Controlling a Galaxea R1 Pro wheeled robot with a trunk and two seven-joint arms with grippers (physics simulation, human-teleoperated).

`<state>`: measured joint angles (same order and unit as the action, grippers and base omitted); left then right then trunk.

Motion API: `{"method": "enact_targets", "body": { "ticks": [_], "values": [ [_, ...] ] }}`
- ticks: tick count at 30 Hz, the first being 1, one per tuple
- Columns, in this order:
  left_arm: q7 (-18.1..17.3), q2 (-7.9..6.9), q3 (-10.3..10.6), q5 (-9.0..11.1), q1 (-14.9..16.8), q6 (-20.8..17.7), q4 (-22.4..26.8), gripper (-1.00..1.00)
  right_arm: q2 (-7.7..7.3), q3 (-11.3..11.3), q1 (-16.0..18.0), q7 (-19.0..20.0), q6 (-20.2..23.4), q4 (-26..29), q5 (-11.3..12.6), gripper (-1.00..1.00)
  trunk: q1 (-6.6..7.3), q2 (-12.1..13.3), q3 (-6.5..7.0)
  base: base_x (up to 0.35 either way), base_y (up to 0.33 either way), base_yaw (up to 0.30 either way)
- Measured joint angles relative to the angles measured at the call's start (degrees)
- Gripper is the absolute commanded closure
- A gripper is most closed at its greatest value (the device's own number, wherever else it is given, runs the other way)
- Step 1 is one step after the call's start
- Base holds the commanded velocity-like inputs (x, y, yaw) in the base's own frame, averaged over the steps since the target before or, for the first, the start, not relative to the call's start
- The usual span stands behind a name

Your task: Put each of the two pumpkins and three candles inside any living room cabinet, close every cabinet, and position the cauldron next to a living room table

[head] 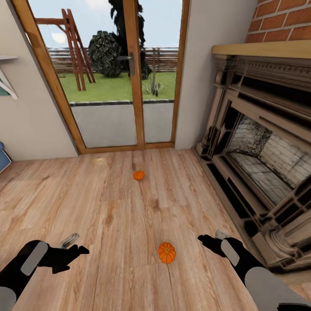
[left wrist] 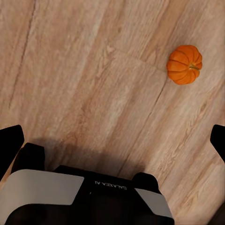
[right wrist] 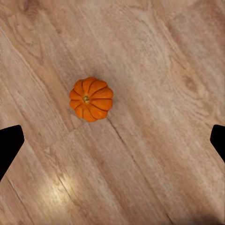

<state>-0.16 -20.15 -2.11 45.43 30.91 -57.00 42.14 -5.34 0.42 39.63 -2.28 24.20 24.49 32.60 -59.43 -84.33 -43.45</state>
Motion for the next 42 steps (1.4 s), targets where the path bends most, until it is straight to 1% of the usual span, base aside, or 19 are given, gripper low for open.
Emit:
{"method": "enact_targets", "body": {
  "ticks": [9, 11, 13, 14, 15, 17, 20, 21, 22, 23, 24, 27, 32, 42],
  "values": [
    [0.00, 0.01, -0.05, 0.03, 0.00, -1.49, 0.09, -1.00, 0.28, -0.18, 0.00, 0.25, -0.10, 0.38, 0.15, -1.00, -1.98, -3.61, -1.62, 0.000, 0.000, 0.000],
    [0.00, 0.03, -0.05, 0.09, 0.00, -1.62, 0.40, -1.00, 0.49, -0.08, 0.00, 0.49, -0.15, 1.31, 0.17, -1.00, -2.42, -4.41, -1.97, 0.000, 0.000, 0.000],
    [0.00, 0.31, 0.11, 0.19, 0.00, -1.72, 2.05, -1.00, 0.65, 0.02, -0.12, 0.63, -0.14, 3.11, 0.23, -1.00, -2.86, -5.22, -2.33, 0.000, 0.000, 0.000],
    [0.00, 0.63, 0.13, 0.14, 0.00, -1.74, 2.42, -1.00, 0.73, 0.05, -0.15, 0.66, -0.13, 3.39, 0.23, -1.00, -3.08, -5.62, -2.51, 0.000, 0.000, 0.000],
    [0.00, 1.82, 0.20, 0.27, 0.00, -1.76, 3.14, -1.00, 1.17, 0.08, -0.25, 0.71, -0.15, 3.89, 0.26, -1.00, -3.30, -6.02, -2.69, 0.000, 0.000, 0.000],
    [0.05, 3.52, 0.36, 0.08, 0.00, -1.74, 3.68, -1.00, 1.91, 0.05, -0.33, 0.72, -0.16, 4.21, 0.22, -1.00, -3.74, -6.82, -3.05, 0.000, 0.000, 0.000],
    [0.22, 5.72, 0.64, -0.08, 0.00, -1.87, 4.57, -1.00, 2.25, -0.21, -0.47, 1.01, 0.11, 4.43, 0.33, -1.00, -4.39, -8.02, -3.59, 0.000, 0.000, 0.000],
    [0.25, 6.17, 0.78, -0.12, 0.00, -2.05, 5.81, -1.00, 2.21, -0.52, -0.49, 1.41, 0.18, 4.45, 0.54, -1.00, -4.61, -8.42, -3.77, 0.000, 0.000, 0.000],
    [0.28, 6.31, 0.82, -0.09, -0.01, -2.18, 7.37, -1.00, 2.13, -0.94, -0.51, 1.96, 0.20, 4.43, 0.87, -1.00, -4.83, -8.83, -3.95, 0.000, 0.000, 0.000],
    [0.30, 6.19, 0.62, -0.03, 0.01, -2.29, 9.20, -1.00, 2.21, -1.80, -0.55, 2.78, 0.08, 4.31, 1.34, -1.00, -5.05, -9.23, -4.13, 0.000, 0.000, 0.000],
    [0.30, 5.90, 0.49, -0.09, 0.01, -2.34, 9.95, -1.00, 2.28, -2.32, -0.58, 3.15, -0.02, 4.23, 1.53, -1.00, -5.27, -9.63, -4.31, 0.000, 0.000, 0.000],
    [0.32, 4.82, 0.34, 0.06, 0.00, -2.40, 11.30, -1.00, 2.38, -3.11, -0.62, 3.80, -0.12, 4.14, 1.85, -1.00, -5.93, -10.83, -4.85, 0.000, 0.000, 0.000],
    [0.32, 4.40, 0.17, 0.10, 0.00, -2.42, 11.66, -1.00, 2.24, -3.37, -0.63, 4.00, -0.10, 3.90, 1.93, -1.00, -7.03, -12.84, -5.75, 0.000, 0.000, 0.000],
    [0.32, 4.28, 0.08, 0.14, 0.00, -2.42, 11.71, -1.00, 1.82, -3.46, -0.63, 4.37, -0.02, 3.85, 1.99, -1.00, -9.23, -16.85, -7.54, 0.000, 0.000, 0.000]
  ]
}}
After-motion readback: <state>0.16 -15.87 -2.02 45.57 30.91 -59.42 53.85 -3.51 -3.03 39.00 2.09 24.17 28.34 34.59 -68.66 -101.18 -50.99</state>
